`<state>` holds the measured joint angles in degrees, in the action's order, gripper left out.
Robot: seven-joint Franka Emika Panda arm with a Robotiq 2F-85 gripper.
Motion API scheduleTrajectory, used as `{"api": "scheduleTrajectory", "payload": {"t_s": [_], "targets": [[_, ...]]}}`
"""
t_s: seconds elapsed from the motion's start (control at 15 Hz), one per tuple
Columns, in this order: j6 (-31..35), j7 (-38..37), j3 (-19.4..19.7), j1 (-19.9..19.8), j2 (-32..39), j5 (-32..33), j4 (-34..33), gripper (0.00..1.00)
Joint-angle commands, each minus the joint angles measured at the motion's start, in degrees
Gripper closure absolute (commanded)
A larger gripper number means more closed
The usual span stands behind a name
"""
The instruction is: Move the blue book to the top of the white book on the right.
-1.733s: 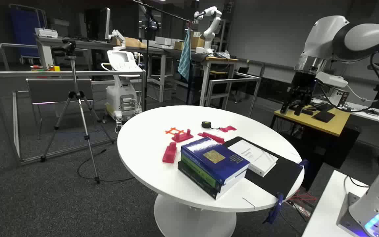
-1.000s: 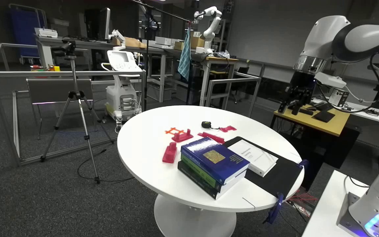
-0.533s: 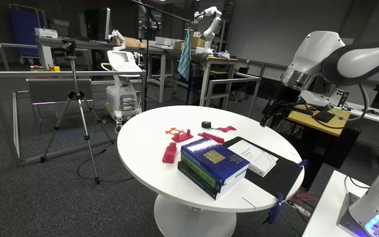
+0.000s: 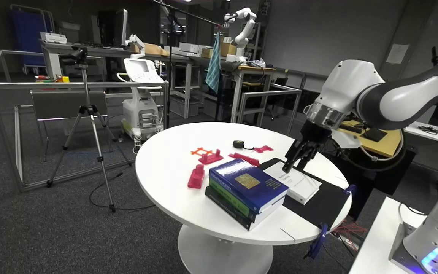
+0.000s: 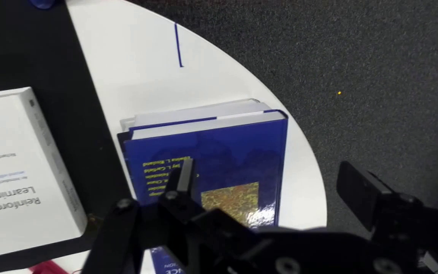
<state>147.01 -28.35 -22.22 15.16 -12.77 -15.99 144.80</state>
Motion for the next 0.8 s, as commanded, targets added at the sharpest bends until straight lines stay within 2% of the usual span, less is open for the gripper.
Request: {"api": "scheduleTrajectory", "payload": {"t_s": [0.0, 0.13, 0.27, 0.53, 0.73], "targets": [[3.47, 0.79, -0.15, 2.80, 7.11, -2.73, -5.36, 0.00], [4.42, 0.36, -0.49, 3.64, 10.07, -1.93, -7.89, 0.00], [5.22, -1.07, -0.79, 3.97, 13.15, 1.45, -10.56, 0.00], [3.98, -8.06, -0.10, 5.30, 17.14, 18.68, -15.32, 0.00], [2.74, -12.85, 0.63, 7.56, 20.23, 26.23, -19.78, 0.00]]}}
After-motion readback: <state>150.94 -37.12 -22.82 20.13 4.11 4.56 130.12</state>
